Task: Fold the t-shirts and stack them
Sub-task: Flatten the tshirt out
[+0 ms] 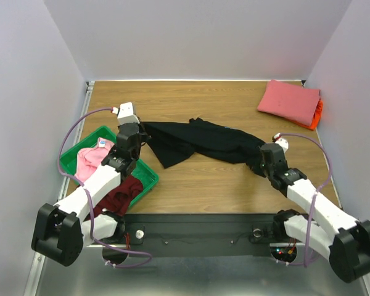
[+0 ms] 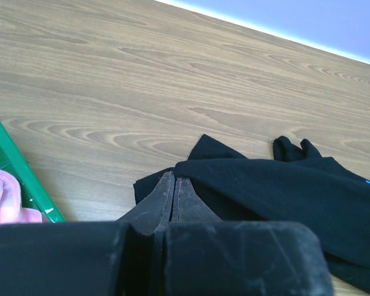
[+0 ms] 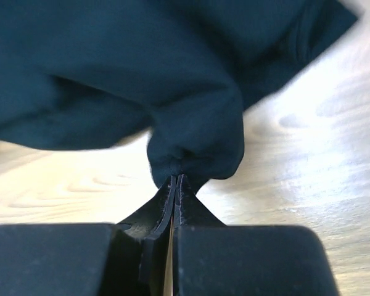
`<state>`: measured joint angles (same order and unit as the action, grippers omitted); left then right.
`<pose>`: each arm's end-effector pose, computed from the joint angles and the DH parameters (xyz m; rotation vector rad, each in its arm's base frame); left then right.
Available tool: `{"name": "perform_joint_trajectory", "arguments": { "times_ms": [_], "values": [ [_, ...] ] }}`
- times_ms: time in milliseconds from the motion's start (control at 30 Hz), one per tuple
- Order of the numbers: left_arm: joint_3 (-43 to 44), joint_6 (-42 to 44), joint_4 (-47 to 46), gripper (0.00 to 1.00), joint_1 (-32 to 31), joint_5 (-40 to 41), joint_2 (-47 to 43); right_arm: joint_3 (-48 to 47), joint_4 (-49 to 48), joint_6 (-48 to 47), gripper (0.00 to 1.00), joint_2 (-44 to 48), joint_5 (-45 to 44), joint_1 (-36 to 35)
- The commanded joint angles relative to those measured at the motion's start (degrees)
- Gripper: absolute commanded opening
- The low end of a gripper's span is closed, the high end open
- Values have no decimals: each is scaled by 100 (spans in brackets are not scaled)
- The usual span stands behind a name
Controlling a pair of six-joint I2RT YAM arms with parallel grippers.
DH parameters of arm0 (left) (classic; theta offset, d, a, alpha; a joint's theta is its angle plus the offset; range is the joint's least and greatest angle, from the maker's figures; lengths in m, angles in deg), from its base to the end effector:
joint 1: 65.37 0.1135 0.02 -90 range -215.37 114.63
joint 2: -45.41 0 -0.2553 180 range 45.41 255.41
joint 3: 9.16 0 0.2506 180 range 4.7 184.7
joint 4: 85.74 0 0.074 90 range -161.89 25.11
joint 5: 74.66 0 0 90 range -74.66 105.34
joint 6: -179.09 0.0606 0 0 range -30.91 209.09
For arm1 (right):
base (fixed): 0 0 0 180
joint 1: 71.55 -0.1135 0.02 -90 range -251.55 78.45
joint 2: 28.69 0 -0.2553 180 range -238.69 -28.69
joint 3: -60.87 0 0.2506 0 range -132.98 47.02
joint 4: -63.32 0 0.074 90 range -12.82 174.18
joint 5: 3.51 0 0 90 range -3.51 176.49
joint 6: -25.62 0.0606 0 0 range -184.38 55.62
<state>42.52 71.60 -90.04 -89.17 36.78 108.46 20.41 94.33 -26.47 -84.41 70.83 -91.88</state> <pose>0.2646 -0.0925 0.2756 -0.1867 1.6802 -0.2241 0.2021 0.0574 0.1629 0.4859 2.2962 0.1761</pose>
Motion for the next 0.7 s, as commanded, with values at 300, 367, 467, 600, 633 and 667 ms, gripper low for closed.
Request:
{"name": "perform_joint_trajectory", "arguments": {
  "times_ms": [300, 367, 467, 600, 633, 667],
  "values": [
    [-56, -35, -128, 0, 6, 396, -205, -1250, 526, -750, 0, 1318, -1861, -32],
    [-47, -61, -31, 0, 6, 642, -214, -1276, 527, -759, 0, 1493, -1949, -32],
    [-30, -113, 48, 0, 41, 880, -284, -1372, 561, -908, 0, 1950, -2474, -32],
    [-64, -175, 66, 0, 111, 924, -363, -1478, 588, -830, 0, 2241, -2714, -32],
    [-73, -175, 66, 0, 120, 898, -372, -1566, 588, -812, 0, 2250, -2793, -32],
    [-73, -175, 66, 0, 120, 872, -398, -1610, 579, -829, 1, 2233, -2837, -32]
  ]
}}
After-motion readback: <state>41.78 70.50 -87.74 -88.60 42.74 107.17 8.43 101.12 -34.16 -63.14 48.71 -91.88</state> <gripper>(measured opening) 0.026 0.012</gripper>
